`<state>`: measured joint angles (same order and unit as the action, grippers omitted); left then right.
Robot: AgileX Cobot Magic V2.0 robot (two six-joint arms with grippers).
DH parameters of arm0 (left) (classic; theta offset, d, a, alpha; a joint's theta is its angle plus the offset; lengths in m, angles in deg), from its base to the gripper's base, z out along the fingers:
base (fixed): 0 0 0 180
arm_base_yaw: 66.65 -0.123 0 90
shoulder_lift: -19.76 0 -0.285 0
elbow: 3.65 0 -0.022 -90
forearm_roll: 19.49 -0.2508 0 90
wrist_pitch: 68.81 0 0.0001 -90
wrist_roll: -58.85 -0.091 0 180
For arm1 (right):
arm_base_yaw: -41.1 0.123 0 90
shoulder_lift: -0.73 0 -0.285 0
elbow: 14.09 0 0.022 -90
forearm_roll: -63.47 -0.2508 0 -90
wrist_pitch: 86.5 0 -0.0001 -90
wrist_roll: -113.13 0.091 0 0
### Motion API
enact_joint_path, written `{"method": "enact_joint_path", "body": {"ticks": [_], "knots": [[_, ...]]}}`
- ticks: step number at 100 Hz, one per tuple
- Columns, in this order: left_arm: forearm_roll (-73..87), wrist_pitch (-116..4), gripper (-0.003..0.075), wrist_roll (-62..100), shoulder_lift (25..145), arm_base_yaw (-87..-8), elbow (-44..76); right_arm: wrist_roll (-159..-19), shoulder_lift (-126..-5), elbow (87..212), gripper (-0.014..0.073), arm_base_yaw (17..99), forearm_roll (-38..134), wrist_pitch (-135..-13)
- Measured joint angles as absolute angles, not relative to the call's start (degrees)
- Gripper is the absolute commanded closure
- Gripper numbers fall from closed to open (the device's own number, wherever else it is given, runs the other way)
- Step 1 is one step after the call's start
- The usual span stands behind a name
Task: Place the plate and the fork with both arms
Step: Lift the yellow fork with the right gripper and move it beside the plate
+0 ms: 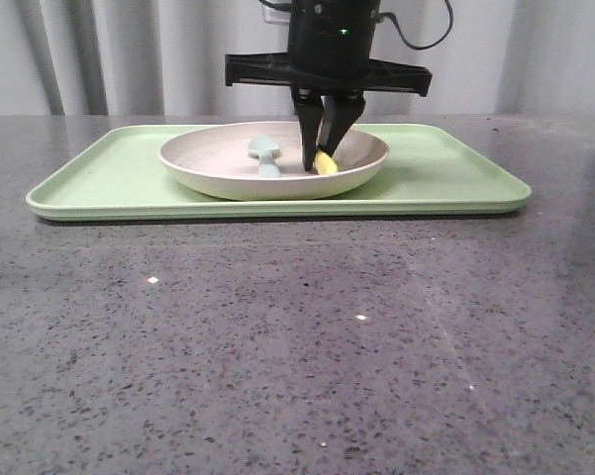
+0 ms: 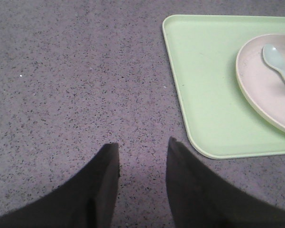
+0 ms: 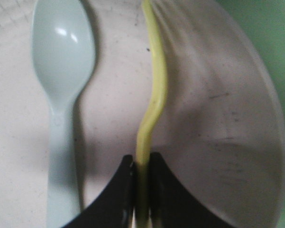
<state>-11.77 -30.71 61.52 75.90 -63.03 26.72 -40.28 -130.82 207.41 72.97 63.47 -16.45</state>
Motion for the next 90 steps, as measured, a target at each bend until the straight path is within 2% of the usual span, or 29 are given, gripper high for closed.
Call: {"method": "enact_joint_path", "body": {"ticks": [24,45,90], "knots": [[-11.77,-30.71,0.0471,61.52,75.9,-63.03,26.72,-40.28,-125.64,207.41,0.0643,72.14,66.71,-15.57],[-11.77,-30.71,0.0471,61.52,75.9,-63.03,26.72,-40.5,-121.78,207.49,0.0643,67.86,68.31,-15.15],[-11.77,-31.78,0.0471,61.52,75.9,-63.03,26.76,-43.07,-124.15,207.49,0.0639,63.8,70.03,-15.01]]}}
